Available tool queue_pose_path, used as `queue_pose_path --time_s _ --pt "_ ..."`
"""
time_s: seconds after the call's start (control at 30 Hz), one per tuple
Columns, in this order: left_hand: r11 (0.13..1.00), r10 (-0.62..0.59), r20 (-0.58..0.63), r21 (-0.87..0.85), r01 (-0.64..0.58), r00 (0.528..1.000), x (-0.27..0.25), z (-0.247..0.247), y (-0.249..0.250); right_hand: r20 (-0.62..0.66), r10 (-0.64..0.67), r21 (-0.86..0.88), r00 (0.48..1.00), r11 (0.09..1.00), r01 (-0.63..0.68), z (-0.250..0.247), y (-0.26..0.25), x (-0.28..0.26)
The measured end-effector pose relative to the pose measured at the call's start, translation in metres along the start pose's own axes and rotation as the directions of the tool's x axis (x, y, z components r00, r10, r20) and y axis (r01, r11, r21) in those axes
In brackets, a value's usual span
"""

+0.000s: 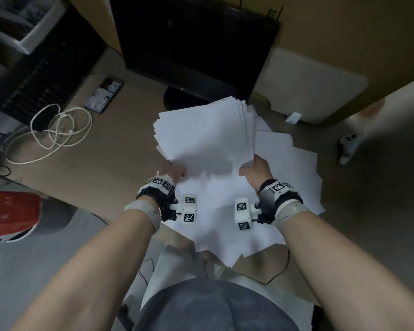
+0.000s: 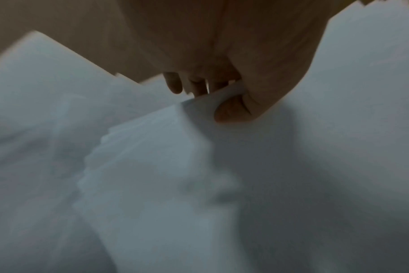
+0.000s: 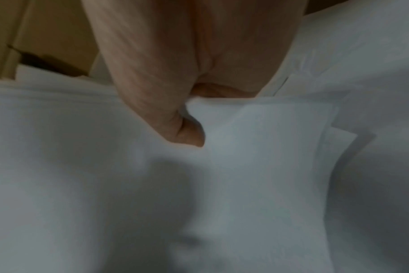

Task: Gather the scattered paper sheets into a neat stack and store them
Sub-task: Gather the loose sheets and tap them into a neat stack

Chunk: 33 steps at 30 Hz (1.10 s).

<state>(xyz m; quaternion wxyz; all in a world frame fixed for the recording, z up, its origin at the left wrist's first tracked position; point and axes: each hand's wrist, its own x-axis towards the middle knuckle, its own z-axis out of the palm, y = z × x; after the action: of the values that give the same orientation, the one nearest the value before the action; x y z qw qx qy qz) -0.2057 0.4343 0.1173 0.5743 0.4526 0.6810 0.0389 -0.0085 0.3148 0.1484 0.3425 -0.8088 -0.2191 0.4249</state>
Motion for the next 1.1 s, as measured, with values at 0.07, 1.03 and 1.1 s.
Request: queue_pose_path --time_s 0.07,1.03,1.1 --pt "0.993 0.11 -0.035 -0.041 -0.112 0.993 -0.024 0.014 0.031 -0.092 -0.017 0.108 0.996 0.994 0.027 -0.017 -0.007 -0.008" --pt "0.961 0.27 0.096 0.029 -0.274 0.958 -0.045 0.043 0.067 -0.179 0.001 0.165 0.984 0.986 0.029 -0.052 0.013 0.008" --pt "0.971 0.235 0.116 0.021 -0.239 0.965 -0.033 0.046 0.064 -0.157 0.063 0.117 0.986 0.992 -0.045 -0.047 0.024 0.016"
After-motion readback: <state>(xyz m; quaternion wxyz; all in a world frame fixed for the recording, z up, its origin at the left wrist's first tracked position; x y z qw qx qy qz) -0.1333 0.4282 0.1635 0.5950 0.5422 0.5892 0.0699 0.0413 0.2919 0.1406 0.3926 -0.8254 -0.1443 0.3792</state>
